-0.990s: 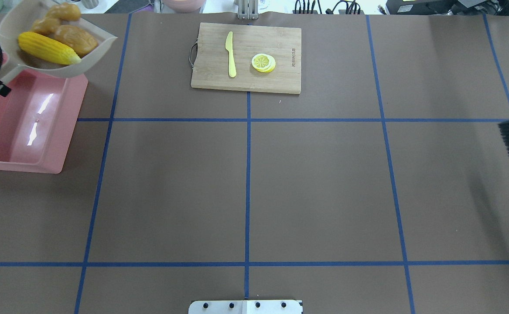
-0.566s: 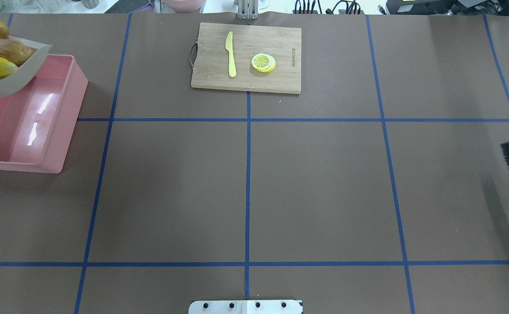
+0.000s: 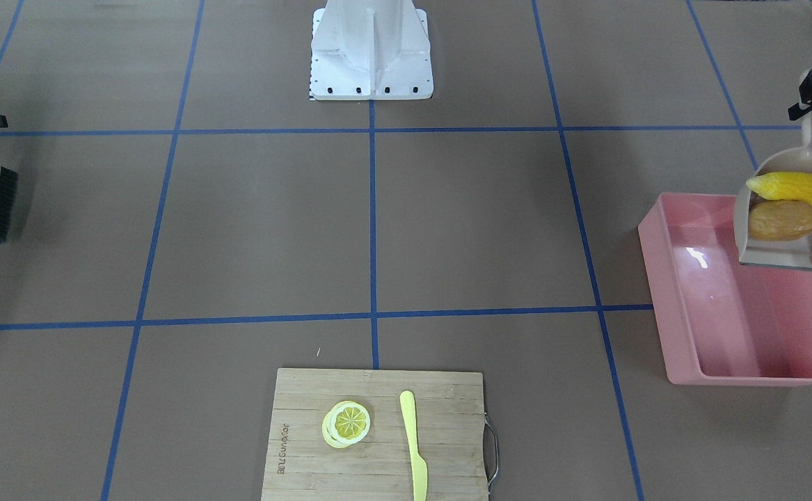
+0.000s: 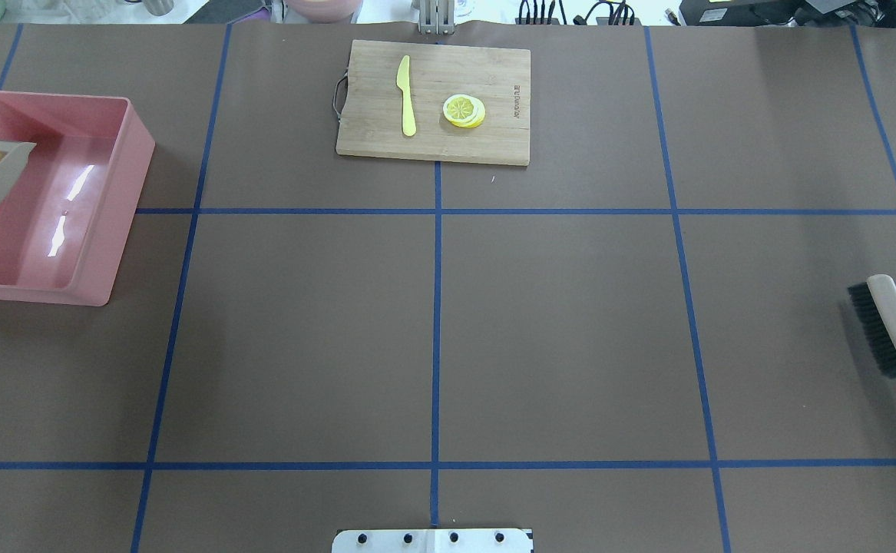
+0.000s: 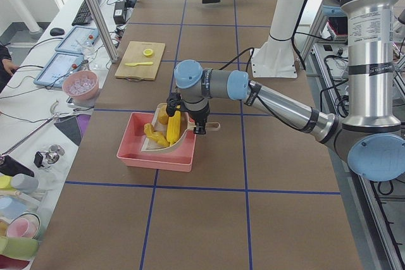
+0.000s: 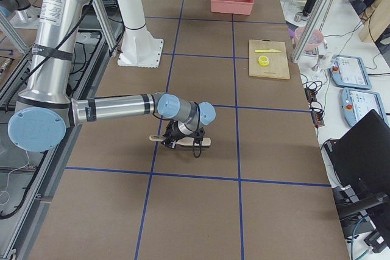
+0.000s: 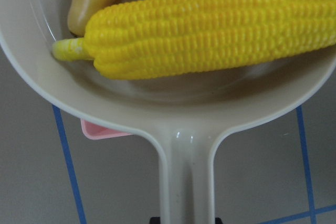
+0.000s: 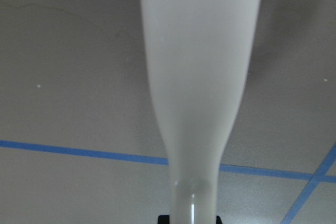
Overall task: Sweep and dump trash into bin
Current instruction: 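Tilt the dustpan over the pink bin with the left gripper to dump the food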
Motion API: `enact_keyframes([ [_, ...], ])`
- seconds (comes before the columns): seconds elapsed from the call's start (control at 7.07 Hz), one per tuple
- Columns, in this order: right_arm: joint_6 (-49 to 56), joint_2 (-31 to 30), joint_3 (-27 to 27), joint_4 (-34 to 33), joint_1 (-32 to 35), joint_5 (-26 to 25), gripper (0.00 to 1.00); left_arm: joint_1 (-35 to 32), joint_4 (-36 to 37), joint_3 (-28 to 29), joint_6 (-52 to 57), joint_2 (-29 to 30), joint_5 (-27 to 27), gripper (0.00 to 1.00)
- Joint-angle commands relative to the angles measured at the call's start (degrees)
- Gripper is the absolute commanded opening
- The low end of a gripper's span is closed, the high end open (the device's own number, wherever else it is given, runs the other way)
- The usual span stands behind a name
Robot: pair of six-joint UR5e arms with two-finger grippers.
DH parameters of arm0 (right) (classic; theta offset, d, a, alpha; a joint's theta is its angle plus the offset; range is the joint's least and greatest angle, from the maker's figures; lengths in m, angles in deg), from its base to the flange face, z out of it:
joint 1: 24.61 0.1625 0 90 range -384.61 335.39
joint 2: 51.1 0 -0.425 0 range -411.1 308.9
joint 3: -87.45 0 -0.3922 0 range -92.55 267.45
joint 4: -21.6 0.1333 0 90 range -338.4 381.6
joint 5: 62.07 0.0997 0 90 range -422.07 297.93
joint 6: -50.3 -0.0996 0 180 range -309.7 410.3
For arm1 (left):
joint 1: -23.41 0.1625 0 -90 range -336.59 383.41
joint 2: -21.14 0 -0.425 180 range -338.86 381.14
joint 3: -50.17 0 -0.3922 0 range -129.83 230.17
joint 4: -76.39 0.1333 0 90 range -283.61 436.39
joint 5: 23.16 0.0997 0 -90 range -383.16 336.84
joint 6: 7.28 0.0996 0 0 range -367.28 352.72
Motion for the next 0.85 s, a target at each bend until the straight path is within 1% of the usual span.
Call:
enact_keyframes([
  [0.0, -2.81, 0.97, -0.17, 0.37, -3.12, -0.32, 0.0, 1.47, 10.81, 1.2, 0.0, 5.89, -0.28, 0.0],
  [0.14, -3.17, 1.41, -0.34, 0.37, -3.74, -0.49, 0.0, 2.08, 16.79, 1.9, 0.43, 9.93, -2.45, 0.0],
  [0.28, -3.78, 2.63, -0.6, 0.28, -4.53, -1.1, 0.0, 2.44, 18.85, 2.0, 0.44, 11.71, -2.56, 0.0],
  [0.42, -5.87, 4.38, -1.74, 0.28, -5.06, -1.63, 0.23, 4.18, 20.78, 1.91, 0.44, 11.82, -2.56, 0.0],
  [0.57, -6.42, 5.18, -2.53, 0.28, -5.41, -1.72, 0.57, 4.29, 27.24, 1.3, 3.05, 11.73, -2.65, 0.0],
  [0.71, -6.34, 5.28, -2.45, 0.37, -5.41, -1.72, 0.84, 4.55, 32.18, 1.21, 7.34, 11.73, -2.65, 0.0],
])
